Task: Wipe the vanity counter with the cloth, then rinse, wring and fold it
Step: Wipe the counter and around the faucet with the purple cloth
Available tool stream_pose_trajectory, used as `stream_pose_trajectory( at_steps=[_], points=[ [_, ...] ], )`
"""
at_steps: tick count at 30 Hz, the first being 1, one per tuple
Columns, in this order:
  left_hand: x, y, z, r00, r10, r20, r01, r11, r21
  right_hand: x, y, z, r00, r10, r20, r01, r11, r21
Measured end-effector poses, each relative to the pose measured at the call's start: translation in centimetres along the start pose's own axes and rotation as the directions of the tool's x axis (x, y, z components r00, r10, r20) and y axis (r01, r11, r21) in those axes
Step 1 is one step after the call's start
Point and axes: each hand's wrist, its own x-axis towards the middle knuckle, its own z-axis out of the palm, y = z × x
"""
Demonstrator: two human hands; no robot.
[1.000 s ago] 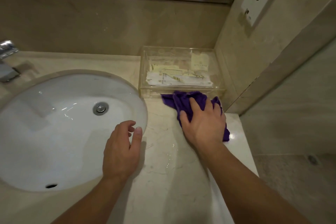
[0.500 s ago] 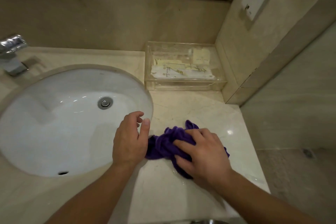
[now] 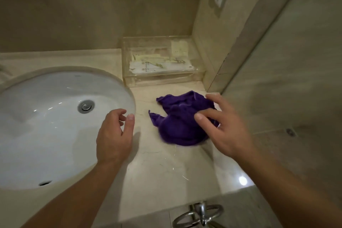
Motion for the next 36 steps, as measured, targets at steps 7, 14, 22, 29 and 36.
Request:
stream_pose_trajectory(
  at_steps=[7, 14, 22, 29, 36],
  points=[
    [0.1, 0.2, 0.5, 1.0, -0.001, -0.025, 0.003, 0.997, 0.083, 4.0, 0.9, 3.9, 0.956, 0.215, 0.198, -0.184, 0.969, -0.162],
    [0.2, 0.3, 0.9, 0.999, -0.005, -0.043, 0.011, 0.991, 0.13, 4.2, 0.0, 7.8, 0.976, 0.124, 0.177, -0.072, 0.959, -0.275],
    [0.1, 0.3, 0.5, 0.996, -0.013, -0.093, 0.018, 0.998, 0.056, 1.8, -6.7, 12.0, 0.948, -0.133, 0.29, 0.217, 0.935, -0.281],
    [0.0, 0.1, 0.3, 0.995, 0.016, -0.101, -0.016, 1.0, -0.003, 1.4, -5.2, 11.7, 0.935, -0.202, 0.292, 0.267, 0.942, -0.201],
    [-0.1, 0.0, 0.3, 0.993, 0.015, -0.114, -0.018, 0.999, -0.029, 3.3, 3.8, 5.2, 0.997, -0.002, -0.071, -0.022, 0.944, -0.329]
  ],
)
